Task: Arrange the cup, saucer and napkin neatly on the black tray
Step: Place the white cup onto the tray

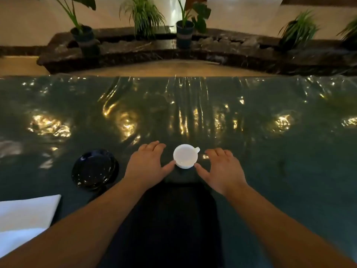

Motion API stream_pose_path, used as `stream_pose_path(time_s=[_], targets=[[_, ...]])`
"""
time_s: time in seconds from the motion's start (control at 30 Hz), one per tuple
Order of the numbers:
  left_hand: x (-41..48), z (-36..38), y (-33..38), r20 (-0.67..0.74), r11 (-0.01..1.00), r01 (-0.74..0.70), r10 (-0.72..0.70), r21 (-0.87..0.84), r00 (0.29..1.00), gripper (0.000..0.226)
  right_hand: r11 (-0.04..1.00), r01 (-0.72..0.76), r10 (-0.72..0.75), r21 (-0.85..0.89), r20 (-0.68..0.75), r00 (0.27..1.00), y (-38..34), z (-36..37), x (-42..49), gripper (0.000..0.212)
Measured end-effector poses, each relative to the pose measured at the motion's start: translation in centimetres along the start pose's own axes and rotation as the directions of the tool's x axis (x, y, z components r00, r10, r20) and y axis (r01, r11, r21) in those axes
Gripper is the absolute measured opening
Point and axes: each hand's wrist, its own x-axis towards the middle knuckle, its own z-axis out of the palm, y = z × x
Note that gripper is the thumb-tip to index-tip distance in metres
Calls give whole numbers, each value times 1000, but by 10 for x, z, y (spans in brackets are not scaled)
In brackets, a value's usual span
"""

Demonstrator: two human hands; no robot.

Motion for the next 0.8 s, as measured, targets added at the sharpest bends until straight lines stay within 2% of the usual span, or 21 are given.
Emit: stream_pose_path(time_s=[0.17, 0.3, 0.37, 0.47, 0.53, 0.67, 0.8], targets=[[24, 44, 8, 119, 984, 76, -57, -163, 991, 83, 988, -80, 67, 130, 103, 992, -1, 38, 14, 71], [34, 51, 15, 188, 936, 159, -103, -314, 977, 92, 937, -180, 137, 298, 157, 978, -5, 50, 22, 68], [41, 56, 18, 235, 908, 194, -110, -373, 966, 96, 875, -246, 157, 417, 236, 959, -6, 58, 28, 62], [46, 64, 21, 326, 835, 272, -119, -478, 938, 92, 697, -365, 180, 617, 343, 922, -7, 71, 34, 49], [48, 64, 22, 347, 782, 320, -142, -535, 927, 86, 621, -399, 198, 675, 358, 913, -10, 74, 36, 46], [40, 61, 25, 317, 731, 329, -161, -598, 935, 73, 556, -382, 209, 738, 320, 924, -16, 70, 34, 51], [10, 53, 29, 311, 648, 344, -170, -680, 935, 66, 548, -344, 213, 762, 271, 939, -19, 58, 11, 55]])
